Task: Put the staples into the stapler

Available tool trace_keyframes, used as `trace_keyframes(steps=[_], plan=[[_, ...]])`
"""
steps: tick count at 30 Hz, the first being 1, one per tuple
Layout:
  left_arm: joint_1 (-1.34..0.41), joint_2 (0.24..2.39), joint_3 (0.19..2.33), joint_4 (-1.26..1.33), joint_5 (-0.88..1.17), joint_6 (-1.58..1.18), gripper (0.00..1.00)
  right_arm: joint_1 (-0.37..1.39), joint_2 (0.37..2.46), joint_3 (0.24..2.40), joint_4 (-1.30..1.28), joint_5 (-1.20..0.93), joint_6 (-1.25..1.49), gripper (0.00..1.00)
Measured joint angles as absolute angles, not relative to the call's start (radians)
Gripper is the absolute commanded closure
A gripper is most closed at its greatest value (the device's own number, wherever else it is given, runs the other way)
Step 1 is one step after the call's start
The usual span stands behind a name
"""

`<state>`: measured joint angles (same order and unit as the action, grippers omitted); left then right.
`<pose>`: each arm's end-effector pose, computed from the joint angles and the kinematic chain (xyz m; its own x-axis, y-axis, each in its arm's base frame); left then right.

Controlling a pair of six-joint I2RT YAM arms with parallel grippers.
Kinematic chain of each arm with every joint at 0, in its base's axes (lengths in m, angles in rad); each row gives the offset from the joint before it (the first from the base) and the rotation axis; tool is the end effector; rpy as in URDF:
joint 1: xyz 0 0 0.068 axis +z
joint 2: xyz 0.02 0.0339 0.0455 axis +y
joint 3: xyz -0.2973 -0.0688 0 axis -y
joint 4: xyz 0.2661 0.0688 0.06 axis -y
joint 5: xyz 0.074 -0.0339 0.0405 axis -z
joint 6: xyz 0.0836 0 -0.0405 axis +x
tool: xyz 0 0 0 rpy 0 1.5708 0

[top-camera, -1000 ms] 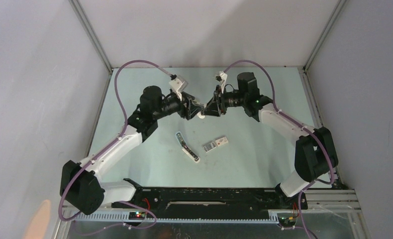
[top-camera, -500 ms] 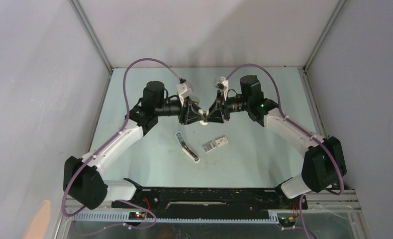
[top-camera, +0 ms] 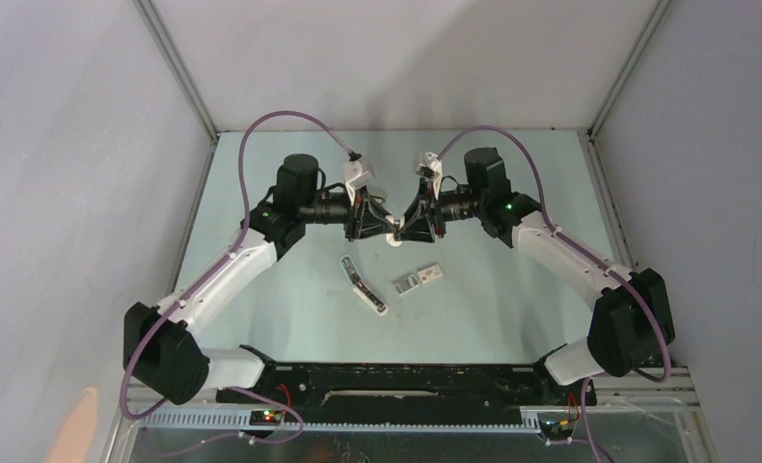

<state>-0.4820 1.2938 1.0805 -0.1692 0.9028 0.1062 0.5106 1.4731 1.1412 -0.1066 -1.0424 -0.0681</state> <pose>0.2604 -0.2103 0.3548 -0.2300 0.1944 -0.9536 0.9623 0.1917 -0.1930 0.2852 0.2425 0.3301 -0.3064 -0.2109 -0.9282 -0.9516 0.0435 0.3042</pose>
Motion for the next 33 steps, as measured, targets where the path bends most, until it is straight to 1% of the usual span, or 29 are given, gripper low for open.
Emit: trace_keyframes(steps=[5, 10, 12, 17, 24, 30, 33], plan=[[-0.497, 1.294, 1.111, -0.258, 0.876, 0.164, 1.0, 0.511, 1.428, 1.141, -0.111, -1.042, -0.073, 0.49], [-0.516, 1.294, 1.127, -0.311, 0.853, 0.199, 1.0, 0.514, 1.406, 1.141, -0.111, -1.043, -0.084, 0.5], [-0.52, 1.293, 1.127, -0.326, 0.845, 0.206, 1.0, 0.514, 1.406, 1.141, -0.114, -1.043, -0.088, 0.51], [-0.525, 1.282, 1.127, -0.347, 0.84, 0.216, 1.0, 0.516, 1.406, 1.141, -0.122, -1.044, -0.096, 0.6], [-0.527, 1.245, 1.127, -0.346, 0.84, 0.219, 1.0, 0.516, 1.409, 1.141, -0.14, -1.053, -0.107, 0.6], [-0.527, 1.236, 1.126, -0.339, 0.841, 0.218, 1.0, 0.52, 1.413, 1.141, -0.141, -1.065, -0.109, 0.66], [-0.528, 1.236, 1.126, -0.336, 0.842, 0.215, 1.0, 0.522, 1.414, 1.141, -0.138, -1.07, -0.107, 0.71]])
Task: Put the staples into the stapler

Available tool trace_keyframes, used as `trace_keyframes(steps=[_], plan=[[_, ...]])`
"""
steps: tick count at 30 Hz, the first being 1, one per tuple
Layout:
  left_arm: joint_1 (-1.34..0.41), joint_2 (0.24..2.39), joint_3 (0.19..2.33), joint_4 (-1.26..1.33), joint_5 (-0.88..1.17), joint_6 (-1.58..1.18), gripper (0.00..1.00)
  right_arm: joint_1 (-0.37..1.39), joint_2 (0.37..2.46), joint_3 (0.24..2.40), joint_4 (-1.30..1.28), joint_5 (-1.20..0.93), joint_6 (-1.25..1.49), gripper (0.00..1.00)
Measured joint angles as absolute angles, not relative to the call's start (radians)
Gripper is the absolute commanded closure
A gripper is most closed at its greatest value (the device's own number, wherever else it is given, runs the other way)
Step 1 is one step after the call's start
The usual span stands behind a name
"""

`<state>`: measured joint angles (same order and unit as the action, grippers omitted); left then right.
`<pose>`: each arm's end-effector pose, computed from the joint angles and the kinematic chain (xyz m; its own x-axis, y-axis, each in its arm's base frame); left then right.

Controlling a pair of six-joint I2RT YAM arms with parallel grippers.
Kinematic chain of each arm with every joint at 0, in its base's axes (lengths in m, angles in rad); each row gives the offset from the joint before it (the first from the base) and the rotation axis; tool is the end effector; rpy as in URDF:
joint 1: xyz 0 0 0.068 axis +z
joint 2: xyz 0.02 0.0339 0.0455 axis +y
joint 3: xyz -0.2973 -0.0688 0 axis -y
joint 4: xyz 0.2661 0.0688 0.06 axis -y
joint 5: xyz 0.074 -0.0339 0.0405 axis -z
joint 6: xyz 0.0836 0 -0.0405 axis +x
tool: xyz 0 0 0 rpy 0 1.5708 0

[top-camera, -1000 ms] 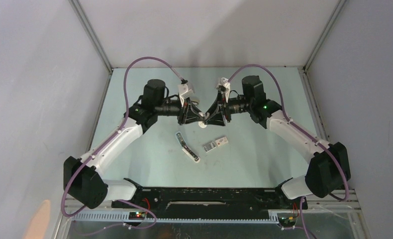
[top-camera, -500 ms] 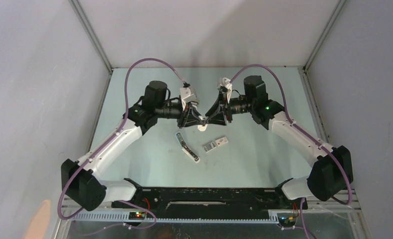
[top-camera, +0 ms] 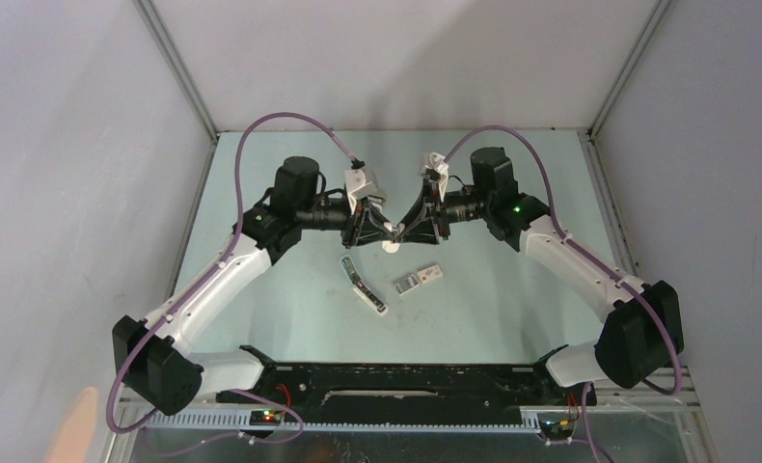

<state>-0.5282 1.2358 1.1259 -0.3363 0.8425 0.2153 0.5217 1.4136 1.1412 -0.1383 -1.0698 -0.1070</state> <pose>0.2366 -0.2103 0.3688 -0.1682 0.2628 -0.9501 0.9754 0.1837 -0.1219 0.2674 0.2383 0.3478 -0.2441 -0.1995 -0.9490 -0.9682 -0.0057 0.2503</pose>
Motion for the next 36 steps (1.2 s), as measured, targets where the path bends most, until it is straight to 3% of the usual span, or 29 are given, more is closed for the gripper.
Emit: trace_keyframes(steps=[6, 15, 36], plan=[[-0.528, 1.235, 1.125, -0.331, 0.847, 0.21, 1.0, 0.521, 1.414, 1.141, -0.132, -1.076, -0.097, 1.0], [-0.506, 1.155, 0.997, -0.091, 0.85, 0.075, 1.0, 0.484, 1.407, 1.139, -0.077, -1.131, -0.044, 1.0], [-0.498, 0.957, 0.568, 0.769, 0.616, -0.585, 1.0, 0.364, 1.121, 0.788, 0.524, -1.029, 0.381, 1.0]])
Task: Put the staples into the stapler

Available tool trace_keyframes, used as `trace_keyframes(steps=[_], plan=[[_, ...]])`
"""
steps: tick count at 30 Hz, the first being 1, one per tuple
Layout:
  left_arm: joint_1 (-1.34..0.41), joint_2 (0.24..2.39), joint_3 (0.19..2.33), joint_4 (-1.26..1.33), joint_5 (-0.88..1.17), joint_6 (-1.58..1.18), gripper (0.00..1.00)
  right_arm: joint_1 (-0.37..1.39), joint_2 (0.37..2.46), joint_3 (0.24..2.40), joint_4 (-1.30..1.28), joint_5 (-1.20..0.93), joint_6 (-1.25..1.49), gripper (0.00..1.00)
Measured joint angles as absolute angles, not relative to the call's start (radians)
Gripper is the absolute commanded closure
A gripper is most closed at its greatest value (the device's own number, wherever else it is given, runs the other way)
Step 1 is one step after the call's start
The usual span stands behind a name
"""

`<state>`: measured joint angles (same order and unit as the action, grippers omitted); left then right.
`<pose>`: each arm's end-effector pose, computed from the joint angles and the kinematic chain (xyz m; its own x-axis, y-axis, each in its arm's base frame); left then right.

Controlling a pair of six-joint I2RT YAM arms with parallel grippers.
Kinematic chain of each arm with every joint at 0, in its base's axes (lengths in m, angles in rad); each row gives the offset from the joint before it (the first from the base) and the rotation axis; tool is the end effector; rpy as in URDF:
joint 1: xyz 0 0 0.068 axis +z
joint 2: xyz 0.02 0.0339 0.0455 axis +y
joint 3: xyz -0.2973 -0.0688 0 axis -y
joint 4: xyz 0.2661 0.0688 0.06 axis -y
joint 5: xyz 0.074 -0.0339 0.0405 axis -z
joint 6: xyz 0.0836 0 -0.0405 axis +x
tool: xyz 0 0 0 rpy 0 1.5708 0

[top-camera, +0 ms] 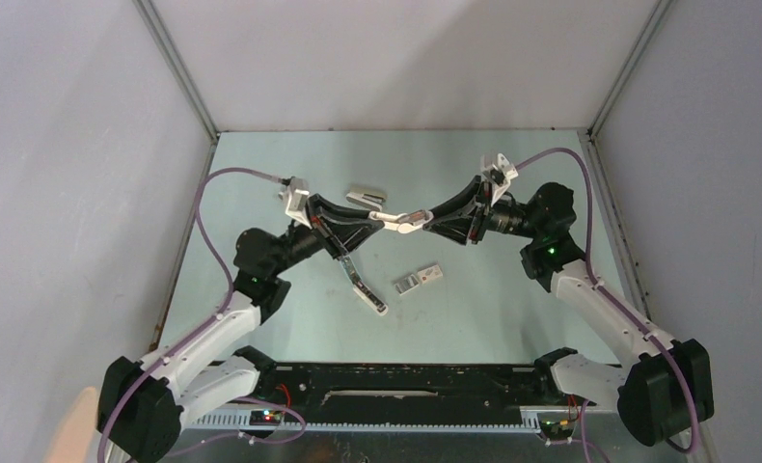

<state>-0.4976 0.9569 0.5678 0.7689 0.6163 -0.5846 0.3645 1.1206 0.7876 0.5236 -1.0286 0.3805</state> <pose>0.1964 -0.1617 0.3638 -0.2036 -0.4019 -0.8928 0.8980 0.2866 -0.3338 0.2330 0.1656 0.3731 -0.1958 0.1304 -0.9719 -0.9661 0.1442 0.2140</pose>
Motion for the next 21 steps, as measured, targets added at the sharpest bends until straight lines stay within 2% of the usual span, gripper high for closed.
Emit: trace_keyframes(steps=[6, 11, 15, 19, 21], plan=[[-0.48, 0.942, 0.447, 0.945, 0.476, -0.707, 1.0, 0.34, 1.106, 0.704, 0.662, -0.995, 0.454, 1.0], [-0.479, 0.944, 0.439, 0.999, 0.455, -0.742, 1.0, 0.338, 1.105, 0.703, 0.722, -0.994, 0.48, 0.98], [-0.479, 0.944, 0.461, 0.968, 0.476, -0.712, 1.0, 0.34, 1.105, 0.705, 0.718, -0.998, 0.481, 0.76], [-0.48, 0.945, 0.569, 0.774, 0.531, -0.562, 1.0, 0.341, 1.104, 0.73, 0.616, -1.0, 0.435, 0.53], [-0.481, 0.945, 0.619, 0.693, 0.553, -0.475, 1.0, 0.345, 1.093, 0.744, 0.551, -0.993, 0.402, 0.45]])
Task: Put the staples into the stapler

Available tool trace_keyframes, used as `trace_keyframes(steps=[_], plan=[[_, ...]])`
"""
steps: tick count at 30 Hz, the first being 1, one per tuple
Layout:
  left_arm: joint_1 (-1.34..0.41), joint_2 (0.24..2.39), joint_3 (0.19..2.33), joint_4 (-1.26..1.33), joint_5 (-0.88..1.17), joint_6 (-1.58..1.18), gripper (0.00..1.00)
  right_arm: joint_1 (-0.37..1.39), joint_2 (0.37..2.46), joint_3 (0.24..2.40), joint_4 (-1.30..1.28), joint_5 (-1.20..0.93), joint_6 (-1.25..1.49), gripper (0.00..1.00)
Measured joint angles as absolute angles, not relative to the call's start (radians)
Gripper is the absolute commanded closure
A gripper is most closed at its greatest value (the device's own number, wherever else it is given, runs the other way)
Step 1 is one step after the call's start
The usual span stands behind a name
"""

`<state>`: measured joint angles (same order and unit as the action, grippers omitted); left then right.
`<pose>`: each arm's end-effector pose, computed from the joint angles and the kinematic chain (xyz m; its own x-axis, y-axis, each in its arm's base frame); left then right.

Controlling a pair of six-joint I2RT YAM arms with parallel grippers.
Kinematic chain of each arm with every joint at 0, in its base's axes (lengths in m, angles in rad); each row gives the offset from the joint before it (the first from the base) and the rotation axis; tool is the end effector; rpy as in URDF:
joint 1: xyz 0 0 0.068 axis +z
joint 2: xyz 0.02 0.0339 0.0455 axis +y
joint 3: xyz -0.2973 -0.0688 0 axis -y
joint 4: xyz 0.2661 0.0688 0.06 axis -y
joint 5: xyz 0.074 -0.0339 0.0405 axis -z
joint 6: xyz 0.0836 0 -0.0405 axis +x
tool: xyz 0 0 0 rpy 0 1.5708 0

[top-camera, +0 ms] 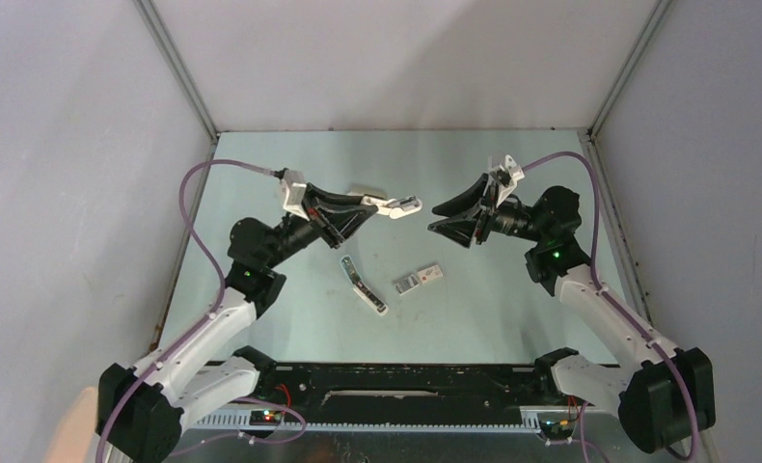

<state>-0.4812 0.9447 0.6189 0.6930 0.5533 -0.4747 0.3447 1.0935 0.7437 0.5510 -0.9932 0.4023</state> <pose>0.2035 -0.1558 0.3782 -0.0957 -0.3887 -0.9164 0.8824 0.3929 -0.2588 0.2316 0.1576 0.3667 -0.2017 0.1547 -0.9672 -0.9543 0.1912 0.2296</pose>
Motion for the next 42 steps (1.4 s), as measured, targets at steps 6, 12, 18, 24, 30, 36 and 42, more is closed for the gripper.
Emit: trace_keyframes(steps=[6, 12, 18, 24, 30, 36, 42], plan=[[-0.481, 0.971, 0.639, 0.641, 0.633, -0.297, 1.0, 0.392, 1.013, 0.749, 0.384, -0.886, 0.32, 0.36], [-0.491, 1.037, 0.616, 0.714, 0.669, -0.223, 1.0, 0.436, 0.972, 0.751, 0.245, -0.647, 0.397, 0.34], [-0.52, 1.092, 0.484, 0.983, 0.669, -0.228, 1.0, 0.45, 0.972, 0.751, 0.136, -0.506, 0.523, 0.33], [-0.524, 1.115, 0.446, 1.115, 0.67, -0.22, 1.0, 0.45, 0.96, 0.751, 0.085, -0.491, 0.505, 0.32], [-0.55, 1.115, 0.404, 1.215, 0.645, -0.195, 1.0, 0.448, 0.934, 0.752, 0.042, -0.448, 0.535, 0.35], [-0.616, 1.153, 0.369, 1.329, 0.554, -0.192, 1.0, 0.474, 0.944, 0.752, 0.035, -0.445, 0.607, 0.36], [-0.635, 1.188, 0.34, 1.433, 0.482, -0.209, 1.0, 0.485, 0.949, 0.752, 0.038, -0.429, 0.637, 0.43]])
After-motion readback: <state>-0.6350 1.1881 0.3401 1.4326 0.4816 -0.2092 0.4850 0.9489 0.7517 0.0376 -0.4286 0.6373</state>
